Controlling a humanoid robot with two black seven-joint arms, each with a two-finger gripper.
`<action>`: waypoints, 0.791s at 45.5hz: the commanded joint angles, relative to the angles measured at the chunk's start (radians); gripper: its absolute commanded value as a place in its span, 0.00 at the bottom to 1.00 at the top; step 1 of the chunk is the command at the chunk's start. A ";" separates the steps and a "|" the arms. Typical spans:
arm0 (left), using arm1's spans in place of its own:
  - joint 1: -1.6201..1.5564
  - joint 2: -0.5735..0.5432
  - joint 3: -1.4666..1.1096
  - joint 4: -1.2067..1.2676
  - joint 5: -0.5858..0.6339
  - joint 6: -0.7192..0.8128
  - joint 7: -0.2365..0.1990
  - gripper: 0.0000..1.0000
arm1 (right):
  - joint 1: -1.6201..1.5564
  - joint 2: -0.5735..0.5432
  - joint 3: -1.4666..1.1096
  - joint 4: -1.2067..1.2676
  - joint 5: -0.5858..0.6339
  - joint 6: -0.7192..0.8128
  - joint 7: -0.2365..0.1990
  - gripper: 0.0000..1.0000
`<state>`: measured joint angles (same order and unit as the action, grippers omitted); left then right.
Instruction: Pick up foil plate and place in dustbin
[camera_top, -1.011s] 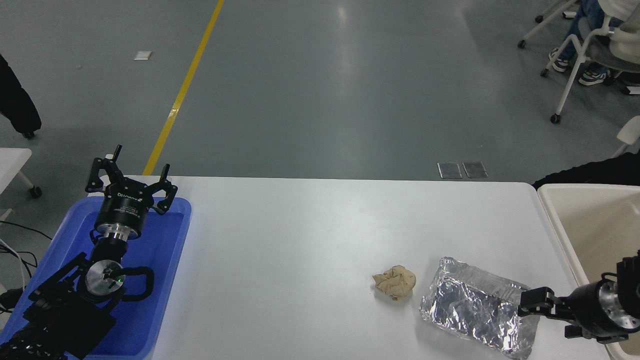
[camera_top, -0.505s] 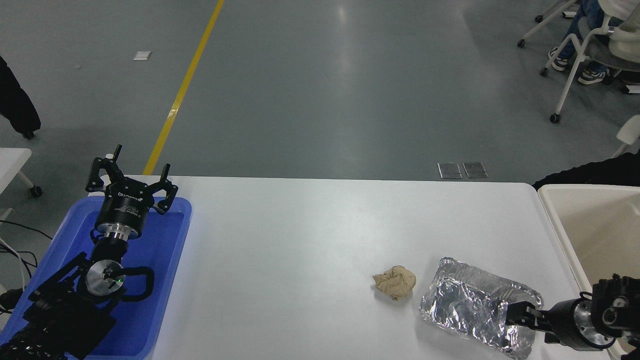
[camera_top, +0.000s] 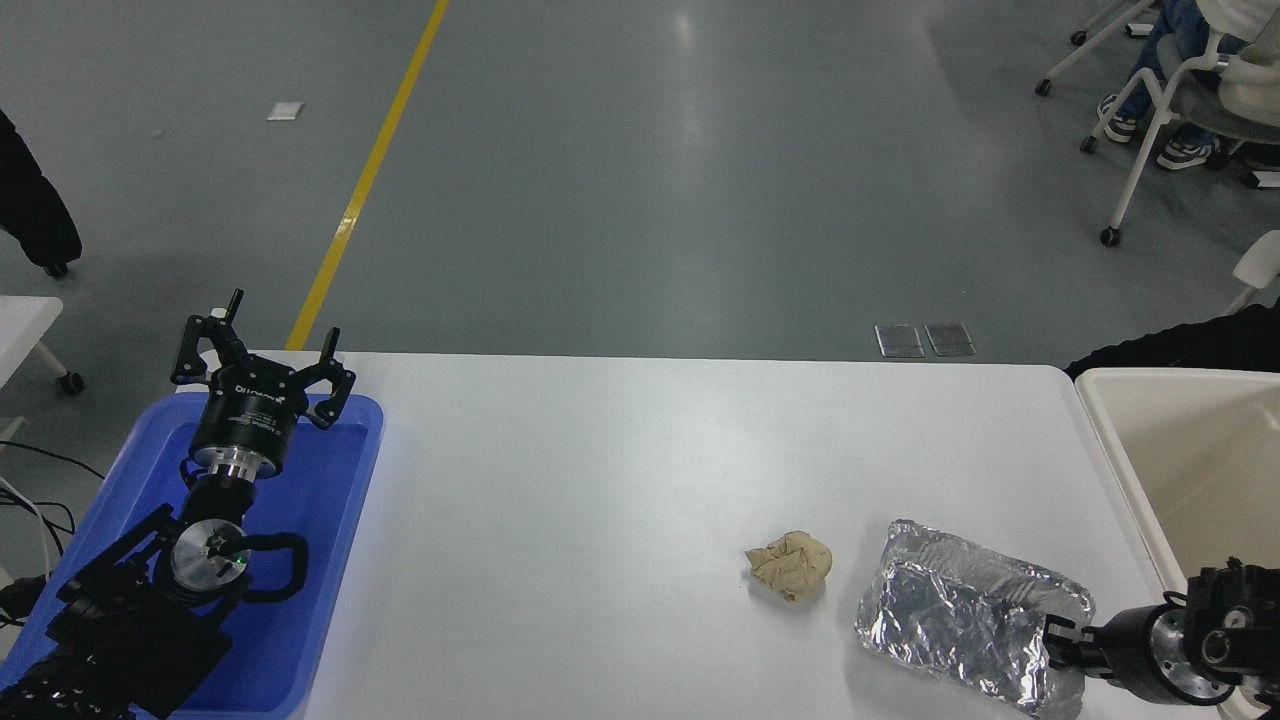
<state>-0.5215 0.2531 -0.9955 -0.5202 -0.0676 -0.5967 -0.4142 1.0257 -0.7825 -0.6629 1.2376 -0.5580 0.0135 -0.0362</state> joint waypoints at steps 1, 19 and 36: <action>0.000 0.000 0.000 0.000 0.000 0.000 0.000 1.00 | 0.049 -0.040 -0.006 0.000 -0.002 0.008 -0.001 0.00; 0.000 0.000 0.000 0.000 0.000 0.000 0.000 1.00 | 0.382 -0.210 -0.158 0.020 -0.043 0.186 -0.001 0.00; 0.000 0.000 0.000 0.000 0.000 0.000 0.000 1.00 | 0.870 -0.236 -0.326 0.019 -0.045 0.503 -0.010 0.00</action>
<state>-0.5215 0.2531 -0.9956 -0.5200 -0.0674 -0.5967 -0.4142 1.5894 -0.9973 -0.8853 1.2566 -0.5999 0.3158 -0.0391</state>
